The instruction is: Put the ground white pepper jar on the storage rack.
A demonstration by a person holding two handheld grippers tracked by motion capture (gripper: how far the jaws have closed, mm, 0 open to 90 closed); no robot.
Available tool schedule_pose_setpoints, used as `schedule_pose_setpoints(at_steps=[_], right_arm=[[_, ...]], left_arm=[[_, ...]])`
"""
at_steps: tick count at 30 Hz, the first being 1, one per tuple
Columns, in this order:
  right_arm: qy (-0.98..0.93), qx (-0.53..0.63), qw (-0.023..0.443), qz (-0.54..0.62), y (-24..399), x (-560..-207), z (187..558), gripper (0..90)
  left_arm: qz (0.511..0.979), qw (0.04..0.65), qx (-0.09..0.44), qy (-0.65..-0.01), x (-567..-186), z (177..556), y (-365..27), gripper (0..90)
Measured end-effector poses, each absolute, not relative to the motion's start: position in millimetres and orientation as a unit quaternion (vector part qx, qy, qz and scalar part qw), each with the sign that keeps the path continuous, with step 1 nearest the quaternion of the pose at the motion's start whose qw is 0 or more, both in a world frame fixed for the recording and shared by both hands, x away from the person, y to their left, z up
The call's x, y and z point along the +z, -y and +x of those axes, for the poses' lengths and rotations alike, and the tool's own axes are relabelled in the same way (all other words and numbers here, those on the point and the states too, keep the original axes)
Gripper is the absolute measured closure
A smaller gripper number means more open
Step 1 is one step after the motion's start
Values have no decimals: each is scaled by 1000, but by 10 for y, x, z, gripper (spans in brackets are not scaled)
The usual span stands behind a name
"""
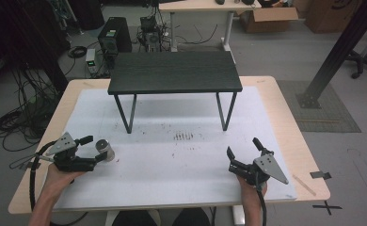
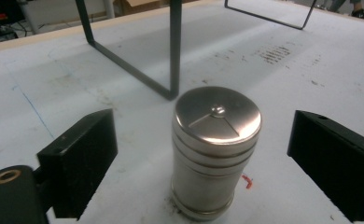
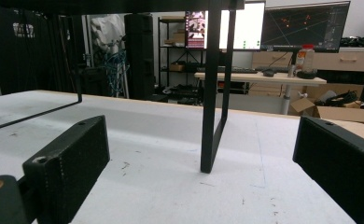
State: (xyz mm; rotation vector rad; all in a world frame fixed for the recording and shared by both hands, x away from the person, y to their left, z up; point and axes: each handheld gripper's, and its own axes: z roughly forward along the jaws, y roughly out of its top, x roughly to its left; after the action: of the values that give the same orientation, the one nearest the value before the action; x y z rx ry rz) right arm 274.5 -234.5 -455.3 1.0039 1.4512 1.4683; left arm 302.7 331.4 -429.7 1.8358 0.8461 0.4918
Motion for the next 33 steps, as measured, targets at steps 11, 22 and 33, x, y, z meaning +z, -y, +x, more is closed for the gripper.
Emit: schedule_pose_setpoints(at_steps=[11, 22, 33], right_arm=[[-576, 583, 411, 399, 2343, -4554, 2743, 33], [-576, 583, 411, 398, 2343, -4554, 2743, 33], [-576, 583, 412, 399, 2342, -4553, 2743, 34]], left_arm=[[770, 494, 201, -350, -4350, 3046, -3277, 276], [770, 498, 202, -343, -4399, 3026, -3274, 411], [768, 500, 209, -342, -4414, 3018, -3255, 486]])
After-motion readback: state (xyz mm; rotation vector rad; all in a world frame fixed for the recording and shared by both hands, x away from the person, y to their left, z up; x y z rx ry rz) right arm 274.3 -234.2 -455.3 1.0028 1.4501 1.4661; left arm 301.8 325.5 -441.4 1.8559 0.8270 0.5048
